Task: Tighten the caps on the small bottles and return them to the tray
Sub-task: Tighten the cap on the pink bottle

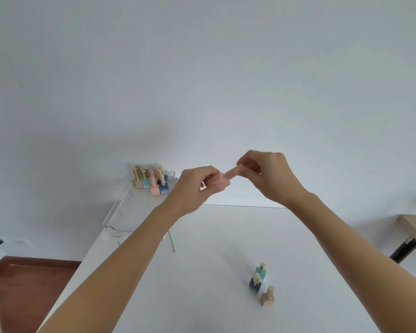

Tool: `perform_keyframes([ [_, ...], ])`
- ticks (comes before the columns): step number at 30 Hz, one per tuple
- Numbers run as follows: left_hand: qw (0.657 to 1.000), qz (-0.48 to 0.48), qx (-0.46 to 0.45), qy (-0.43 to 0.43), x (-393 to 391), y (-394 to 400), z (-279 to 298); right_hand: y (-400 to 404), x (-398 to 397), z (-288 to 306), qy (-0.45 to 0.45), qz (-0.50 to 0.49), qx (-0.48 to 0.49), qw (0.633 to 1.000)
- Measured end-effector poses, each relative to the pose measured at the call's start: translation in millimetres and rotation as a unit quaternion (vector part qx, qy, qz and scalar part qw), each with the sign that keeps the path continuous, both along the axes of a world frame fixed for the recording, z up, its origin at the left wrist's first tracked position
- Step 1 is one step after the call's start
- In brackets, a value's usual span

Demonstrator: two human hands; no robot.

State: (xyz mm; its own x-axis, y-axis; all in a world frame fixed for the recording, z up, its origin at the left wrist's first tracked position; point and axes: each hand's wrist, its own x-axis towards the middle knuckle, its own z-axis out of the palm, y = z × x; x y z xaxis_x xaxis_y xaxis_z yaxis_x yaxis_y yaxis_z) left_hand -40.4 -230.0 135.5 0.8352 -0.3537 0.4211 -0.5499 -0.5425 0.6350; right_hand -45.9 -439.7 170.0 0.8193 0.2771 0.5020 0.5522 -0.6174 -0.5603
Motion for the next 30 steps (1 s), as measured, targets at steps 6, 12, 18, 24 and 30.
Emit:
perform_keyframes([
  [6,1.000,-0.020,0.006,-0.007,-2,-6,1,-2,5,3,0.078,-0.068,-0.066,0.992],
  [12,1.000,-0.020,0.001,0.005,-1,-9,-11,-13,-2,-12,0.078,0.061,-0.027,0.995],
  [18,1.000,-0.018,0.001,0.012,0,-13,-17,-13,-1,-23,0.108,-0.006,-0.048,0.993],
  [24,1.000,-0.017,-0.003,0.016,1,-16,-21,-20,-3,-25,0.092,0.046,-0.024,0.994],
  [30,1.000,-0.020,0.003,0.014,3,-18,-22,-15,-2,-28,0.126,-0.031,-0.022,0.991],
])
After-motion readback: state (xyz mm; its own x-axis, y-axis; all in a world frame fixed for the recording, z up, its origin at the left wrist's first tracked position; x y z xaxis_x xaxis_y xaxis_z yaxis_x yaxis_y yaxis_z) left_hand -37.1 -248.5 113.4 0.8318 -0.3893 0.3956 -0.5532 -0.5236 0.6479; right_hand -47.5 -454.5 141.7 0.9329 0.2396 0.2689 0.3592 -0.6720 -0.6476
